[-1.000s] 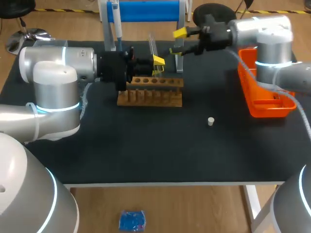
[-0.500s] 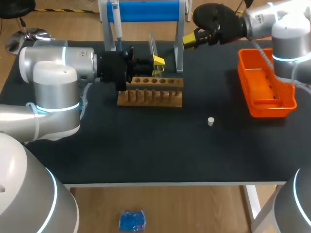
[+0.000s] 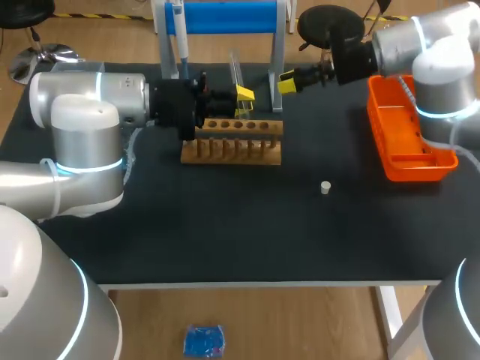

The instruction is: Invert the test tube, pick up the pipette, mount the tip to pipette, aspirate from beaker and dispense into the tube, eject the tip, return the pipette, and cap with the stopper.

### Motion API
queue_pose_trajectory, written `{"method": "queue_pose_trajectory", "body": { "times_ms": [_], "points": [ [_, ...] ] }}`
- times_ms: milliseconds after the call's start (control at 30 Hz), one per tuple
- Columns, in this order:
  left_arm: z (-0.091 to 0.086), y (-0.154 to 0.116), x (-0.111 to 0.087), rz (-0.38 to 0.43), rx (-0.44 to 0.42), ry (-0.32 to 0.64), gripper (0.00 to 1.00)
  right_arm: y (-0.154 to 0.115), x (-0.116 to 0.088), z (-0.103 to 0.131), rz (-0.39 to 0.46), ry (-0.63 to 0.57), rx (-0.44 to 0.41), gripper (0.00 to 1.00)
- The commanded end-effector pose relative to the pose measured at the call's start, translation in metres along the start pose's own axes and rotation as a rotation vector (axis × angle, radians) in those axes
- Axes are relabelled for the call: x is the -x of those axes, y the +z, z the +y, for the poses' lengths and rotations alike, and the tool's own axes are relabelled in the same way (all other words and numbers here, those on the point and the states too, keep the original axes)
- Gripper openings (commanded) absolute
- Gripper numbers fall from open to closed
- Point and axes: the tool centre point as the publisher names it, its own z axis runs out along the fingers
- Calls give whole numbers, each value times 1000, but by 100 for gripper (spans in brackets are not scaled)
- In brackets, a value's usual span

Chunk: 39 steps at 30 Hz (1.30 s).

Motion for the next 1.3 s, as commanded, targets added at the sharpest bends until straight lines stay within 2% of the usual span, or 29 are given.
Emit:
{"method": "queue_pose_trajectory", "body": {
  "times_ms": [33, 167, 333, 633, 967, 1300],
  "points": [
    [2, 0, 1, 3, -5, 0, 0, -3, -1, -10, 30, -135, 20, 100],
    [2, 0, 1, 3, -5, 0, 0, -2, 0, -18, 51, -189, 0, 100],
    [2, 0, 1, 3, -5, 0, 0, -1, 7, -29, 16, -209, -18, 100],
    [2, 0, 1, 3, -5, 0, 0, 2, 12, -37, 13, -293, 13, 100],
    [2, 0, 1, 3, -5, 0, 0, 1, 16, -49, 24, -288, 20, 100],
    [2, 0, 1, 3, -5, 0, 0, 0, 18, -50, 17, -306, 15, 100]
  ]
}}
